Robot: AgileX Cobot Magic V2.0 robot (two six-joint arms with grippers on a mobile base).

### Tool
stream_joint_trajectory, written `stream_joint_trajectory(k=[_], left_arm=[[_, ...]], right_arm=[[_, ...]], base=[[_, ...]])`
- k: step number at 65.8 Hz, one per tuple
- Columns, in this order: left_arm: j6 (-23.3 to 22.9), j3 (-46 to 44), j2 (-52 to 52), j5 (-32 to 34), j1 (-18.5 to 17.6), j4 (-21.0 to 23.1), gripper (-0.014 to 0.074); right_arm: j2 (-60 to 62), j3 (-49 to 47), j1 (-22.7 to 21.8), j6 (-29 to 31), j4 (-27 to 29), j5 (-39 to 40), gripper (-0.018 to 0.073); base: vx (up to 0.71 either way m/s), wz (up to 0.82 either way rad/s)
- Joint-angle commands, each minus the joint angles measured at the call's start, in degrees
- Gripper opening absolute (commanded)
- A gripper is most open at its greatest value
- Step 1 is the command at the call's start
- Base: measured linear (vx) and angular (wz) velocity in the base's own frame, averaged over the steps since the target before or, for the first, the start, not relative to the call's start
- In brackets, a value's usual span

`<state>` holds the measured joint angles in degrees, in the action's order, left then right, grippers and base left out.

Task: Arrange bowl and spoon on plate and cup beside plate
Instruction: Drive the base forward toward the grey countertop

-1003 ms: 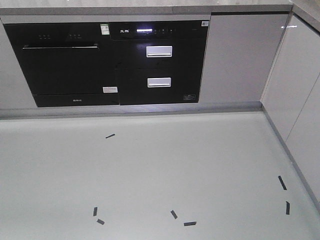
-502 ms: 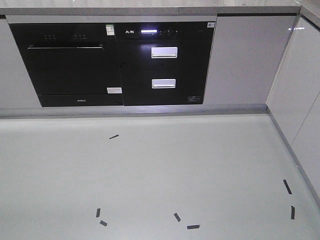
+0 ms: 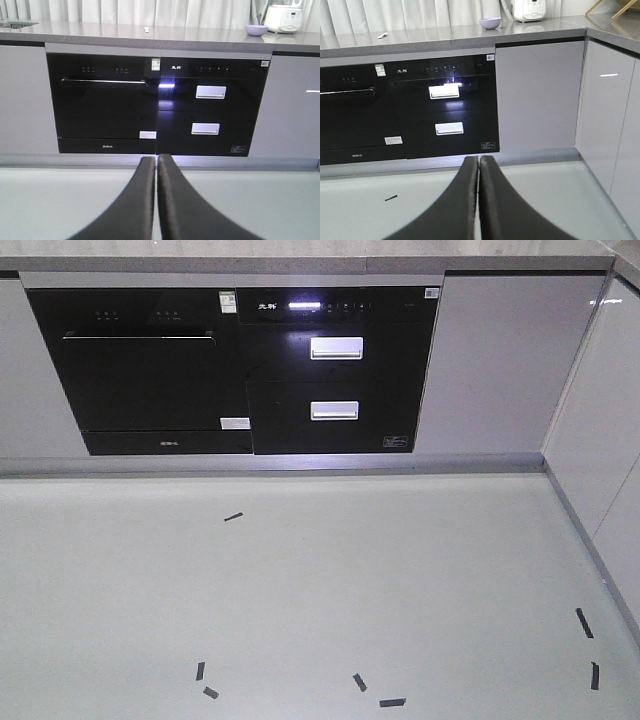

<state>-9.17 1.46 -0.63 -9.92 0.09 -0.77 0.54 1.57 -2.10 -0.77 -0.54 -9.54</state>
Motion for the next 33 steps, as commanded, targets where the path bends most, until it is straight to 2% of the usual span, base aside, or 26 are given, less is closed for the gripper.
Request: stream_joint_trajectory(k=[1,33], left_arm=[[-0.6,1.7,-1.0,4.0,0.0,0.0,-0.0006],[-0.6,1.7,-1.0,4.0,0.0,0.0,-0.0006]], right_arm=[[0.8,0.9,0.0,0.1,-0.6,4.1,-0.0005],[0.8,0.9,0.0,0.1,-0.6,4.1,-0.0005]], base=[[0.05,0.01],[0.06,-0.01]])
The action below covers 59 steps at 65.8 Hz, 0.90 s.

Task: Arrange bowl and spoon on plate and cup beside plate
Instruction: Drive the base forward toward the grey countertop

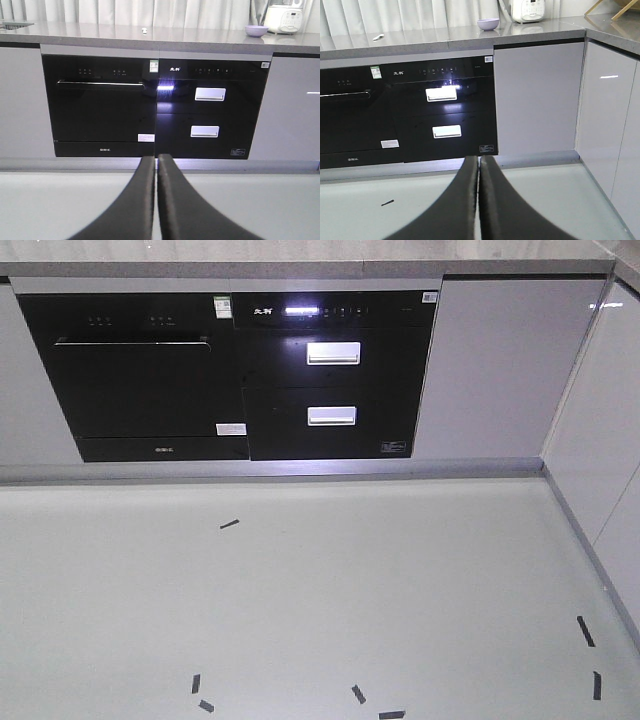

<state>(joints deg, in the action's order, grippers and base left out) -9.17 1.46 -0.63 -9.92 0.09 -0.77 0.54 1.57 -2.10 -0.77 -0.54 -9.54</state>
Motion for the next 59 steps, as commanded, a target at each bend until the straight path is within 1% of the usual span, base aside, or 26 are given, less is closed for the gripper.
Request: stream_joint_trajectory(k=[1,59], left_arm=[[-0.6,1.7,-1.0,4.0,0.0,0.0,-0.0006],[-0.6,1.7,-1.0,4.0,0.0,0.0,-0.0006]], right_arm=[[0.8,0.9,0.0,0.1,-0.6,4.1,-0.0005],[0.8,0.9,0.0,0.1,-0.6,4.0,-0.0005]], base=[[0.08,-0.01],[0.09,-0.02]])
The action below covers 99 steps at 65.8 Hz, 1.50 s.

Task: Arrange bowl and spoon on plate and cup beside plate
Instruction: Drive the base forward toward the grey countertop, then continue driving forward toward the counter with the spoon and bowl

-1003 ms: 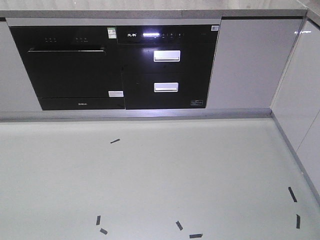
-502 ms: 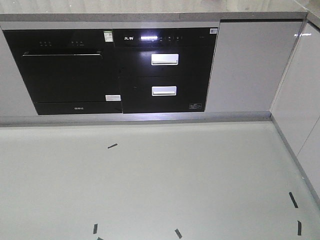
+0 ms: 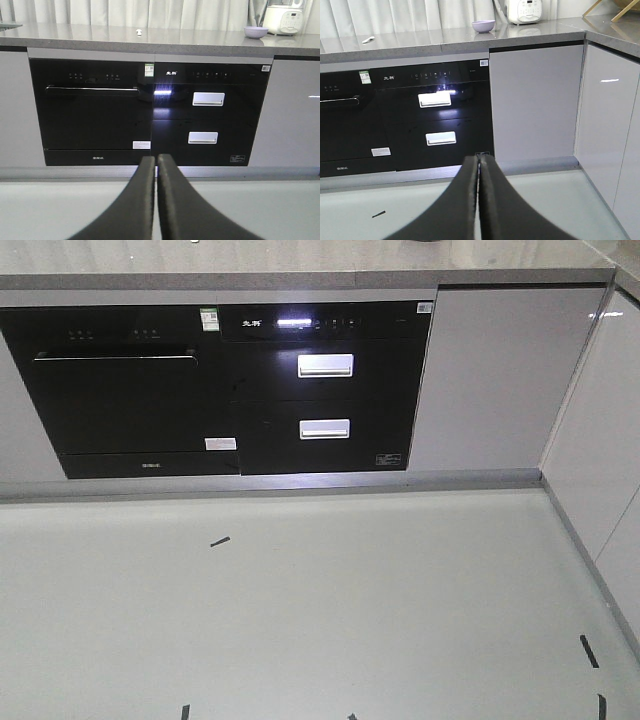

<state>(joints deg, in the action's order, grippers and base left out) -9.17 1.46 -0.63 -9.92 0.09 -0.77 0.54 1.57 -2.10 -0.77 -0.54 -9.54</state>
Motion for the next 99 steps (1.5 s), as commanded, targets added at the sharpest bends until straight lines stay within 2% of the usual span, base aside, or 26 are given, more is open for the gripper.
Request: stream_joint_trajectory(k=[1,99], left_arm=[[-0.6,1.7,-1.0,4.0,0.0,0.0,-0.0006],[-0.6,1.7,-1.0,4.0,0.0,0.0,-0.0006]], right_arm=[[0.8,0.9,0.0,0.1,-0.6,4.0,-0.0005],[0.8,0.9,0.0,0.1,-0.6,4.1,-0.0005]], base=[[0.08,-0.02],[0.09,-0.01]])
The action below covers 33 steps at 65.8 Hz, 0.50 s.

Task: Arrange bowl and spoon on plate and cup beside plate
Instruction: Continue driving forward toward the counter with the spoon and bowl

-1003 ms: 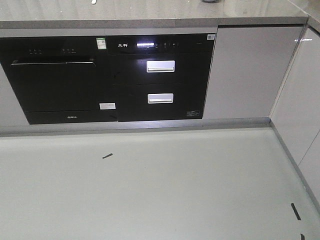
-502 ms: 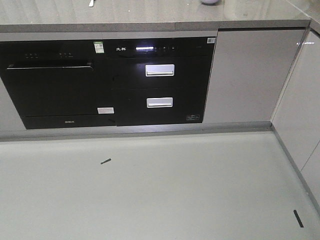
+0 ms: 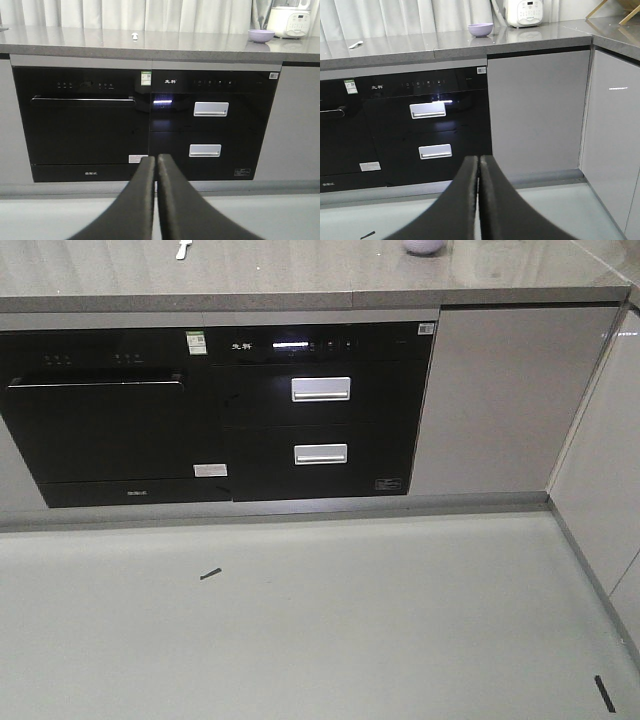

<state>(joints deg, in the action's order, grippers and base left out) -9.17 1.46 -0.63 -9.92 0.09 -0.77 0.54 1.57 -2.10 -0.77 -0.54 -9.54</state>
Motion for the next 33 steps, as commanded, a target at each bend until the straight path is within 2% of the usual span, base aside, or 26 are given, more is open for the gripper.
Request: stream_joint_trajectory(k=[1,33], left_arm=[[-0.6,1.7,-1.0,4.0,0.0,0.0,-0.0006],[-0.6,1.7,-1.0,4.0,0.0,0.0,-0.0006]], right_arm=[[0.8,0.9,0.0,0.1,-0.6,4.1,-0.0005],[0.8,0.9,0.0,0.1,-0.6,4.1,-0.0005]], base=[[0.09,0.0],[0.08,0.0]])
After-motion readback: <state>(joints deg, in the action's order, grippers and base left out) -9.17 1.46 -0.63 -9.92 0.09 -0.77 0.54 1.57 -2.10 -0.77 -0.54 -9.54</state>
